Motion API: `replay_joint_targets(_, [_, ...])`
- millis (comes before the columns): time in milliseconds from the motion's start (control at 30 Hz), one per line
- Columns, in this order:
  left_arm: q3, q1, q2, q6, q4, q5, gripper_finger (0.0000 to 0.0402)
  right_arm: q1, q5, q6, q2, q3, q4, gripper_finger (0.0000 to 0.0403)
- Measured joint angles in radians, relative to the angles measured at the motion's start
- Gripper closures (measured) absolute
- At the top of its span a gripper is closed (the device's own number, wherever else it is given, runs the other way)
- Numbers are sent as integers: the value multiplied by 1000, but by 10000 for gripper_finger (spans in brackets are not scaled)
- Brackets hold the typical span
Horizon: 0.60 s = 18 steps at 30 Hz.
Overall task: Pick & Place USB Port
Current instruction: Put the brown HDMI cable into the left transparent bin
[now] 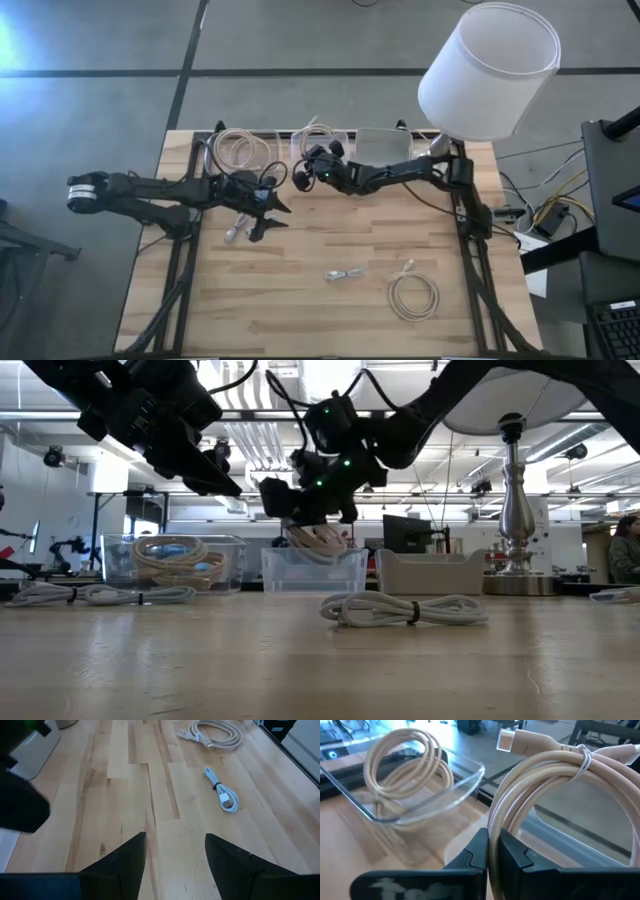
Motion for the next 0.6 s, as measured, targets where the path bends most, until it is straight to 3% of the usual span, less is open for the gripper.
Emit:
replay_joint_targets(233, [-3, 0, 0, 0, 0, 0, 195, -1, 55, -25, 59, 49, -11, 376])
replay_joint_targets(600, [-3, 0, 0, -4, 0, 0, 195, -12, 61, -3, 59, 61, -7, 323])
